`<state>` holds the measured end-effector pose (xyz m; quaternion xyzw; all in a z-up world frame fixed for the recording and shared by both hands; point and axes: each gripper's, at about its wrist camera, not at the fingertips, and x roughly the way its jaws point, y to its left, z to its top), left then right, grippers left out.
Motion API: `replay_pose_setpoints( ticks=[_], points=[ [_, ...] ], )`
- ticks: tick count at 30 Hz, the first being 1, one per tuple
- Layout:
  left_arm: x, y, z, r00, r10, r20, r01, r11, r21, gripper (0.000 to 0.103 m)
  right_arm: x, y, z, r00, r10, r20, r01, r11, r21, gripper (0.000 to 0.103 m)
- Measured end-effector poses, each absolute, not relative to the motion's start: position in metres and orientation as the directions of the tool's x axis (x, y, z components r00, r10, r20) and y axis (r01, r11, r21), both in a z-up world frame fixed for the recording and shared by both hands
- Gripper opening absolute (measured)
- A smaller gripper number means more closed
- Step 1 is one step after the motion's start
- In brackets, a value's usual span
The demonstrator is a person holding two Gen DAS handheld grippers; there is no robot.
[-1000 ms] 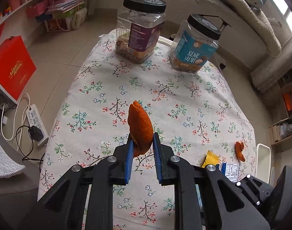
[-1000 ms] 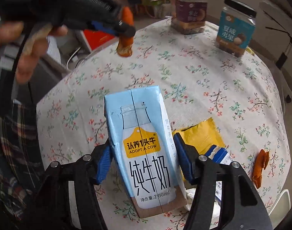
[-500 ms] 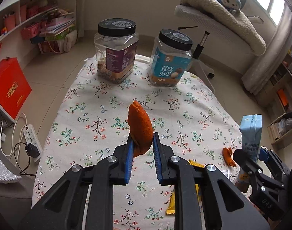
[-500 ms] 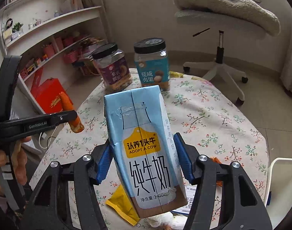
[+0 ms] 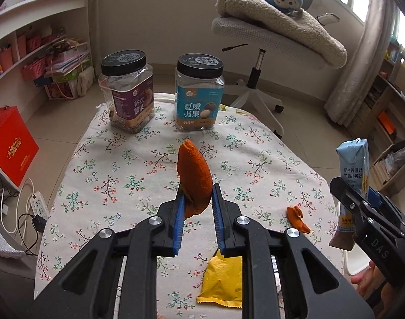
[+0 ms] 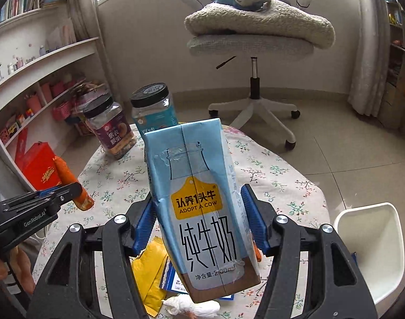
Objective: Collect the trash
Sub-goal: 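Carry the milk carton and orange peel to the white bin and open both tools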
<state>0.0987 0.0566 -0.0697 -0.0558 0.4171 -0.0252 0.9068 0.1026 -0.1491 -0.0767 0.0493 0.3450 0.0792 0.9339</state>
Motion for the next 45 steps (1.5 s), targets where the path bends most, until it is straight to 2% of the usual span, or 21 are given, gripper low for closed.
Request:
replay_pose_setpoints(
  ticks=[21,34,36,40,45],
  points=[
    [0.094,-0.055,-0.064,0.647,-0.2,-0.736,0.168,0.979,-0.118,0.02,0.073,-0.255,-0.063,0.78,0.032,-0.625,0.081,0.985,0.151,0.058],
    [0.083,-0.137,-0.063,0.609,-0.293,-0.737,0.302,0.945,-0.126,0.02,0.044,-0.36,-0.06,0.759,-0.134,-0.637,0.318,0.93,0.183,0.059],
    [0.081,-0.153,-0.062,0.595,-0.316,-0.739,0.326,0.935,-0.138,0.02,0.038,-0.378,-0.058,0.755,-0.163,-0.634,0.365,0.909,0.2,0.062],
    [0.075,-0.187,-0.062,0.572,-0.359,-0.738,0.385,0.911,-0.144,0.02,0.022,-0.413,-0.052,0.742,-0.239,-0.626,0.463,0.858,0.221,0.086],
    [0.068,-0.229,-0.069,0.534,-0.4,-0.745,0.436,0.885,-0.162,0.02,0.005,-0.447,-0.05,0.724,-0.3,-0.621,0.541,0.805,0.242,0.088]
  ],
)
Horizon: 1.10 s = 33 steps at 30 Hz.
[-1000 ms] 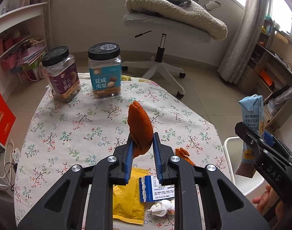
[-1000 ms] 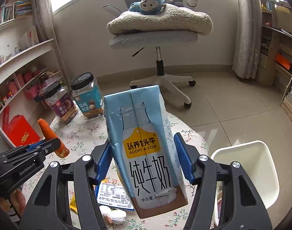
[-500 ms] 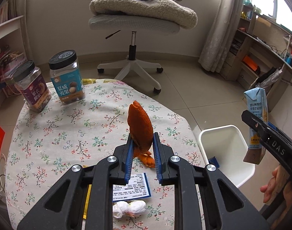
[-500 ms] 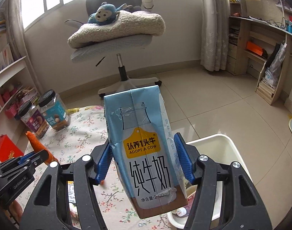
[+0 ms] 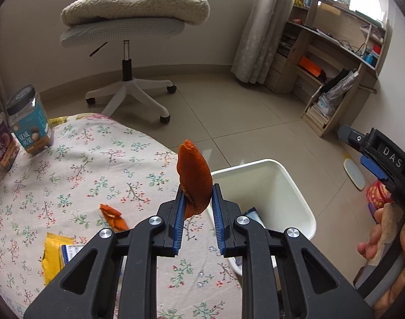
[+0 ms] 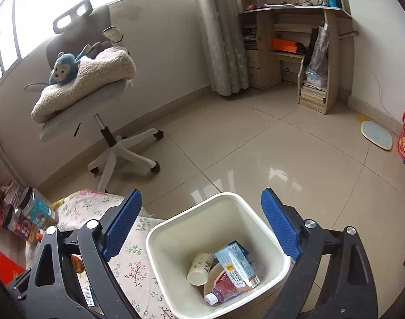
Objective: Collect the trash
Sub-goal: 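Carry the milk carton and orange peel to the white bin and open both tools, then grasp the white tissue with the left tool while the right tool grasps the blue card box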
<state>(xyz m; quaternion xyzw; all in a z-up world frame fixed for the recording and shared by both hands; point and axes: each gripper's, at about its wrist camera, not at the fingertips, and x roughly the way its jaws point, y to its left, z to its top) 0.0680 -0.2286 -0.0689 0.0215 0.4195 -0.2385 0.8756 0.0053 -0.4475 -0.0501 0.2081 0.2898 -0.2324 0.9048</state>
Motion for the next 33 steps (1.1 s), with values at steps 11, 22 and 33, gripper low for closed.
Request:
replay_pose_setpoints(
  ticks=[11,22,33],
  points=[
    [0.063,-0.313,-0.081,0.404,-0.493,-0.77,0.52,0.817,-0.25,0.055,-0.025,-0.495,-0.047,0.703,-0.364,-0.611,0.629,0.718,0.296,0.09],
    [0.06,-0.278,-0.065,0.545,-0.378,-0.749,0.46,0.881,-0.11,0.074,-0.027,-0.463,-0.039,0.681,-0.461,-0.569,0.636,0.757,0.147,0.096],
    [0.059,-0.193,-0.066,0.661,-0.206,-0.721,0.299,0.954,0.001,0.087,-0.007,-0.369,-0.063,0.666,-0.46,-0.587,0.513,0.854,-0.087,0.096]
  ],
)
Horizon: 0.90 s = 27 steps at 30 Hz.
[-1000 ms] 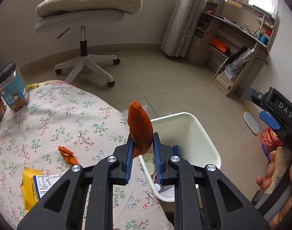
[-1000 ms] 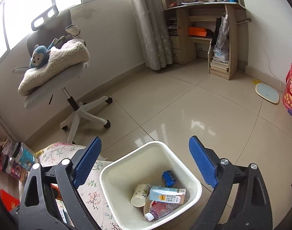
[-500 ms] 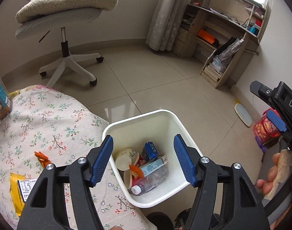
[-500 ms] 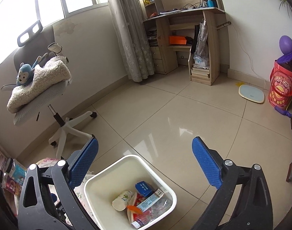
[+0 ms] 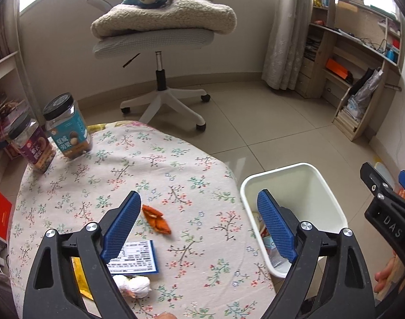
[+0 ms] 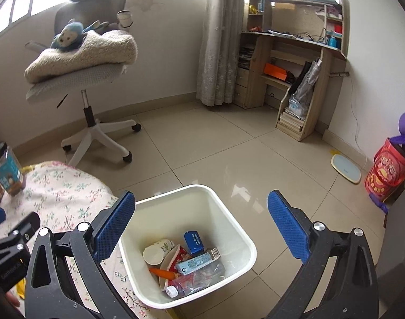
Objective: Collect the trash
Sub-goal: 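Grasp the white tissue with the left tool while the right tool grasps the blue card box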
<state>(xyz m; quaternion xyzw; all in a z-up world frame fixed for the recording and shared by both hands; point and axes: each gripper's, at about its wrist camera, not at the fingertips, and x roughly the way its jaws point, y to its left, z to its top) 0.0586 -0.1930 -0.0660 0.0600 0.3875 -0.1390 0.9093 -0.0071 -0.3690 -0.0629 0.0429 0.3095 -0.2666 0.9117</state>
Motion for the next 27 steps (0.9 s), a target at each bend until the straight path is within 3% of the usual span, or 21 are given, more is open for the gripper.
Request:
replay_pose_setpoints(
  ticks=[15,24,27],
  points=[
    [0.09,-0.086,-0.106,0.535,-0.061,-0.843,0.095,0.995,-0.012,0.088,0.033,-0.284,-0.081,0.67,-0.308,-0.676,0.328,0.939,-0.104,0.096],
    [0.107,-0.052,-0.158,0.283,-0.132,-0.95,0.117,0.988,-0.103,0.088,0.047,-0.276,-0.09,0.641,-0.213,-0.738,0.303,0.953,-0.013,0.096],
    [0.109,-0.061,-0.16,0.253,-0.142,-0.957,0.193,0.977,-0.094,0.088,0.048,-0.282,-0.09,0.636,-0.205,-0.744,0.306,0.952,-0.001,0.096]
  ],
)
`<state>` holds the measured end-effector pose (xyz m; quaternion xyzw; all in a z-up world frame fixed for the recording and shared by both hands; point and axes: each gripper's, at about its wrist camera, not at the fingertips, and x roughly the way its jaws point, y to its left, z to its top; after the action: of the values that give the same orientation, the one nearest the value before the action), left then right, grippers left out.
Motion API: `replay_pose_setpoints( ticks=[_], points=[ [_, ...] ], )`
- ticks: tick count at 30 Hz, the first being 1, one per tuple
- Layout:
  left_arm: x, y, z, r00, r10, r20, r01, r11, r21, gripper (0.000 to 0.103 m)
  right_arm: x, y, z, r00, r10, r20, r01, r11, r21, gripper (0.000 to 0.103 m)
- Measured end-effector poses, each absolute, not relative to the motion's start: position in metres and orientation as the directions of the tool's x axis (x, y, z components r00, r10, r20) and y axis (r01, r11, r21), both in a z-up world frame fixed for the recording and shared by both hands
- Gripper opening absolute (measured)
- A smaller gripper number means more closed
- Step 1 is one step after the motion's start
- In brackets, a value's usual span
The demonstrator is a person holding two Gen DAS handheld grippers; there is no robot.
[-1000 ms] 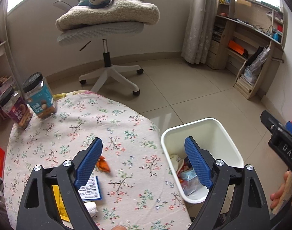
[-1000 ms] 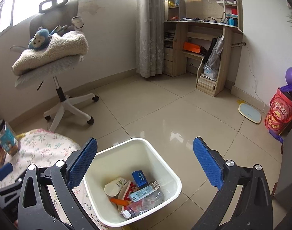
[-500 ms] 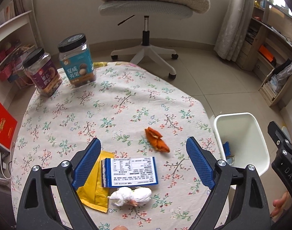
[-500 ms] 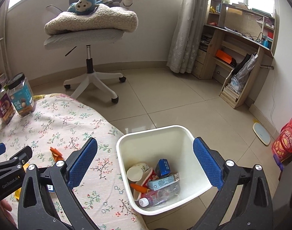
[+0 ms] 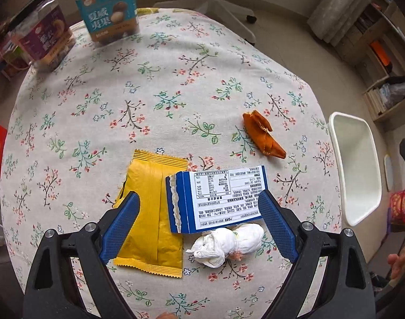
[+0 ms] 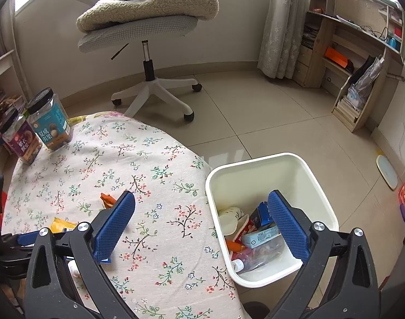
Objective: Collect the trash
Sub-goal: 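Grasp the white tissue with the left tool while the right tool grasps the blue card box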
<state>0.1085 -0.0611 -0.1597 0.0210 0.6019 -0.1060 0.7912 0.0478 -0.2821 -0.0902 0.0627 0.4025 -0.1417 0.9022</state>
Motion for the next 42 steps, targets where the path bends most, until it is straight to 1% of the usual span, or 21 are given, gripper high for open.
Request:
replay_pose_setpoints(
  ticks=[3,7,8,10,12,13,14,15,17,18,21,24,28,31,34,36,38,40,42],
  points=[
    [0.101,-0.08,-0.153,0.218,-0.137,-0.966,0.338,0.939,-0.057,0.088,0.045,-0.291,-0.088,0.637,-0.21,-0.742,0.315,0.949,0.002,0.096],
    [0.08,-0.102,-0.166,0.153,-0.105,-0.983,0.48,0.877,-0.019,0.088,0.043,-0.307,-0.086,0.632,-0.22,-0.743,0.343,0.939,0.014,0.096],
    [0.073,-0.109,-0.172,0.154,-0.08,-0.985,0.522,0.853,0.012,0.087,0.043,-0.311,-0.086,0.63,-0.22,-0.744,0.351,0.936,0.021,0.096],
    [0.06,-0.122,-0.183,0.199,-0.009,-0.98,0.612,0.782,0.117,0.084,0.043,-0.318,-0.085,0.628,-0.213,-0.749,0.364,0.931,0.041,0.096],
    [0.045,-0.134,-0.191,0.264,0.056,-0.963,0.697,0.679,0.23,0.076,0.042,-0.322,-0.085,0.627,-0.207,-0.751,0.37,0.928,0.054,0.096],
    [0.04,-0.138,-0.194,0.288,0.073,-0.955,0.725,0.635,0.268,0.073,0.042,-0.323,-0.085,0.627,-0.207,-0.751,0.371,0.927,0.055,0.096],
    [0.037,-0.14,-0.196,0.301,0.085,-0.95,0.743,0.604,0.289,0.069,0.042,-0.323,-0.085,0.625,-0.208,-0.753,0.371,0.927,0.052,0.096],
    [0.035,-0.141,-0.2,0.309,0.092,-0.947,0.754,0.583,0.303,0.061,0.042,-0.323,-0.086,0.623,-0.209,-0.754,0.37,0.928,0.049,0.096],
    [0.035,-0.14,-0.207,0.325,0.115,-0.939,0.759,0.56,0.332,0.051,0.043,-0.321,-0.088,0.618,-0.209,-0.758,0.368,0.929,0.043,0.096],
    [0.034,-0.139,-0.209,0.333,0.111,-0.936,0.762,0.554,0.337,0.049,0.044,-0.321,-0.088,0.615,-0.209,-0.76,0.366,0.93,0.041,0.096],
    [0.031,-0.132,-0.202,0.337,0.097,-0.936,0.756,0.564,0.331,0.042,0.049,-0.315,-0.09,0.61,-0.201,-0.767,0.353,0.935,0.036,0.096],
    [0.035,-0.113,-0.188,0.299,0.028,-0.954,0.722,0.647,0.245,0.041,0.057,-0.301,-0.095,0.599,-0.181,-0.78,0.321,0.947,0.026,0.096],
    [0.048,-0.068,-0.149,0.312,-0.07,-0.947,0.61,0.779,0.144,0.041,0.07,-0.274,-0.108,0.573,-0.144,-0.807,0.25,0.968,0.004,0.096],
    [0.064,-0.03,-0.121,0.355,-0.119,-0.927,0.497,0.864,0.08,0.041,0.083,-0.236,-0.126,0.538,-0.079,-0.839,0.09,0.995,-0.036,0.096],
    [0.075,0.007,-0.104,0.375,-0.152,-0.914,0.386,0.922,0.006,0.042,0.087,-0.177,-0.146,0.503,0.004,-0.864,-0.184,0.977,-0.103,0.096],
    [0.077,0.026,-0.1,0.386,-0.152,-0.91,0.34,0.94,-0.013,0.042,0.083,-0.14,-0.157,0.494,0.042,-0.868,-0.371,0.914,-0.167,0.096],
    [0.076,0.039,-0.098,0.381,-0.168,-0.909,0.316,0.948,-0.043,0.042,0.075,-0.107,-0.17,0.495,0.057,-0.867,-0.542,0.8,-0.257,0.096],
    [0.075,0.048,-0.099,0.372,-0.189,-0.909,0.308,0.949,-0.071,0.042,0.073,-0.087,-0.184,0.473,0.04,-0.88,-0.63,0.714,-0.306,0.096],
    [0.076,0.056,-0.102,0.364,-0.195,-0.911,0.296,0.951,-0.086,0.042,0.078,-0.077,-0.194,0.449,0.035,-0.893,-0.66,0.686,-0.306,0.096]
  ],
)
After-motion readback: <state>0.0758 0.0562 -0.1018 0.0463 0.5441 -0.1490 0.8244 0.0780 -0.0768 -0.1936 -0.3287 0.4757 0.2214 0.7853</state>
